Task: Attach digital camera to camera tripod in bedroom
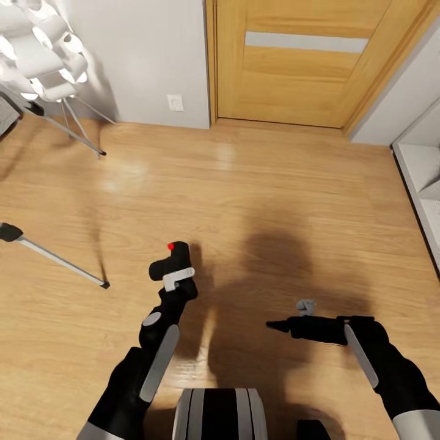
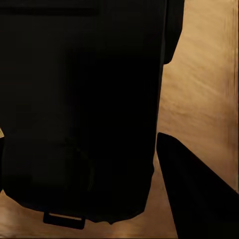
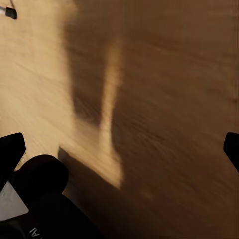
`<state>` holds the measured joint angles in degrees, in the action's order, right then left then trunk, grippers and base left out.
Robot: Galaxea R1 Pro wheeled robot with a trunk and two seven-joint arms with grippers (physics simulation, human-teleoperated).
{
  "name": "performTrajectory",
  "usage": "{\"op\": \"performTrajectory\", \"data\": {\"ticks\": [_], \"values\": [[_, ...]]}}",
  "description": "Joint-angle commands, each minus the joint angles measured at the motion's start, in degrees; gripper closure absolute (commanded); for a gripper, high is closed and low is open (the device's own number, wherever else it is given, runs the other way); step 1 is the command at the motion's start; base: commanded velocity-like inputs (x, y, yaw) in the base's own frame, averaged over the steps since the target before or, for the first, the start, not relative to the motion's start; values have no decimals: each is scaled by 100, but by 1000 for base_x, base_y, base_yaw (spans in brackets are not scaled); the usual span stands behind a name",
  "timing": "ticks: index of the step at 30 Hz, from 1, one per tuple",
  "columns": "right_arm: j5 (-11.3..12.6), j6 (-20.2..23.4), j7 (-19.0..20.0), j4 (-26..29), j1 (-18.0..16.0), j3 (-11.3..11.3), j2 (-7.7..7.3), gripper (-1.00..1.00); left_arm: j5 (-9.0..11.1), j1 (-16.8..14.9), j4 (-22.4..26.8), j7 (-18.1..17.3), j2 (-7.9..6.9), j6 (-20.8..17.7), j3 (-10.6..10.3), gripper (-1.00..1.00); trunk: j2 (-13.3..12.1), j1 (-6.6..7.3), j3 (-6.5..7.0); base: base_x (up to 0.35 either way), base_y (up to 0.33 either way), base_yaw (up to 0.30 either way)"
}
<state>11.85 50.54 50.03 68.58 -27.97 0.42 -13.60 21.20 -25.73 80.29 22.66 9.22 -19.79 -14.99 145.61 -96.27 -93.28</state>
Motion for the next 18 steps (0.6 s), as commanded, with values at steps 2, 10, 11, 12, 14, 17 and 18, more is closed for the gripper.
{"op": "performTrajectory", "data": {"ticks": [2, 10, 11, 12, 14, 17, 18], "values": [[27, 36, 1, 163, -1, -197, -7, -100, 332, -3, 27, 37, -45, -84, -1, 100, -1, 6, 42, 0, 0, 0], [51, 792, 220, 840, 2, -1177, -16, -100, 1605, -3, 24, 37, -502, -253, 155, 100, -12, 26, 219, 0, 0, 0], [43, 823, 260, 853, 2, -1186, -9, -100, 1712, -3, 23, 37, -549, -310, 158, 100, -14, 29, 241, 0, 0, 0], [38, 834, 274, 858, 2, -1189, -6, -100, 1764, -3, 23, 37, -565, -341, 161, 100, -15, 31, 263, 0, 0, 0], [31, 848, 297, 866, 2, -1194, -3, -100, 1860, -3, 23, 37, -591, -398, 165, 100, -18, 37, 308, 0, 0, 0], [24, 863, 322, 877, 2, -1199, -2, -100, 1979, -3, 17, 37, -619, -473, 169, 100, -22, 44, 374, 0, 0, 0], [23, 865, 326, 879, 2, -1200, -2, -100, 1996, -3, 17, 37, -623, -484, 169, 100, -23, 47, 396, 0, 0, 0]]}}
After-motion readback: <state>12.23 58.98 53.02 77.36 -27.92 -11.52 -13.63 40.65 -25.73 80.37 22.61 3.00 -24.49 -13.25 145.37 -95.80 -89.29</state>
